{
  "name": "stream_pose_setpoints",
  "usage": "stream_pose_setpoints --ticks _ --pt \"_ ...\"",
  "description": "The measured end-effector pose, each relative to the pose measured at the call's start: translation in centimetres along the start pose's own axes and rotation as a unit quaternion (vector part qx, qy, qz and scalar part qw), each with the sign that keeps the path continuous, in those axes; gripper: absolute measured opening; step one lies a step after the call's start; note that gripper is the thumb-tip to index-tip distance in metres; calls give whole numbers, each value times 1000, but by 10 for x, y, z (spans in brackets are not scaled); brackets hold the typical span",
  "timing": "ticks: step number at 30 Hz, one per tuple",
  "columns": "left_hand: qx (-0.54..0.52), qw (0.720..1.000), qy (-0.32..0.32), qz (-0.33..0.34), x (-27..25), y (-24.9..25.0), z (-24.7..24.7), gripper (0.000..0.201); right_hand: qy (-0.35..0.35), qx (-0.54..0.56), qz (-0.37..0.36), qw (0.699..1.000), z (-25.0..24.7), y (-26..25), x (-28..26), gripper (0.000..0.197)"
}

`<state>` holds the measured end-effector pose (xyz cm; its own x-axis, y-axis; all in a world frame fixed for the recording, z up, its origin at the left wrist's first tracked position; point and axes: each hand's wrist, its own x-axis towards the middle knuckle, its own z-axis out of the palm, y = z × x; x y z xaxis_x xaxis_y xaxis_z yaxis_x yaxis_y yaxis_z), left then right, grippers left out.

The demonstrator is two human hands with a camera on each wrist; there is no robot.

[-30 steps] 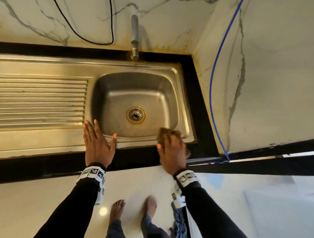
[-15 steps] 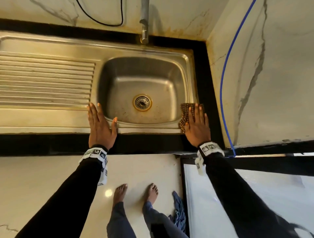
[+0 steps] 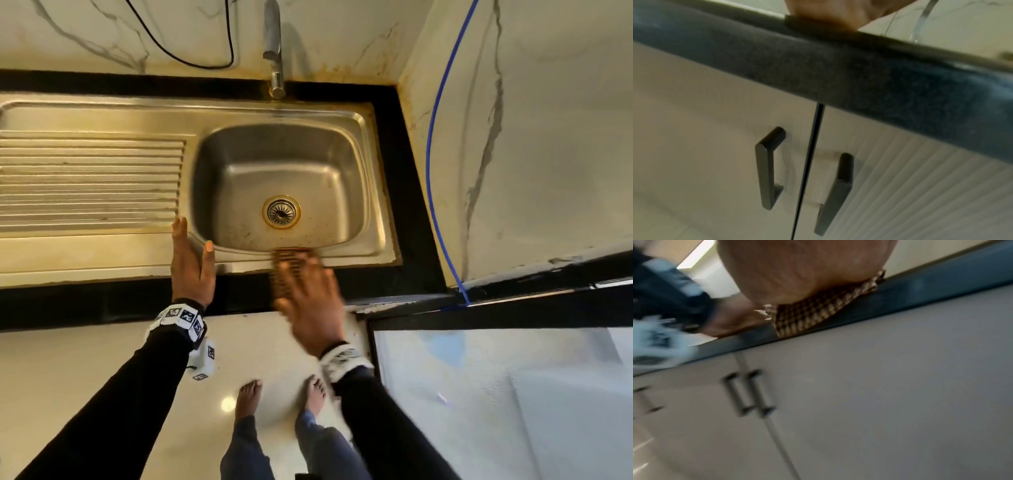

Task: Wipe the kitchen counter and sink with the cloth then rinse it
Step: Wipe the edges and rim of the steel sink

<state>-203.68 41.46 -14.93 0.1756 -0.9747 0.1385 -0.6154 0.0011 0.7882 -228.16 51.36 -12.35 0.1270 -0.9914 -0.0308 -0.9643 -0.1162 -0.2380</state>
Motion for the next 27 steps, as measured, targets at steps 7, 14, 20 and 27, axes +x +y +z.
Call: stream_pose_setpoints --ticks 7,14,20,27 --pt "69 997 -47 -2 2 4 12 76 65 -15 299 952 -25 116 -6 62" --pt "237 963 -30 -121 6 21 41 80 -36 -10 14 999 -13 43 -9 64" --pt "255 957 -140 -4 -7 81 101 89 4 -43 219 975 -44 206 -24 70" --pt "295 942 -157 26 -15 87 109 95 -4 -43 157 987 -38 171 -31 69"
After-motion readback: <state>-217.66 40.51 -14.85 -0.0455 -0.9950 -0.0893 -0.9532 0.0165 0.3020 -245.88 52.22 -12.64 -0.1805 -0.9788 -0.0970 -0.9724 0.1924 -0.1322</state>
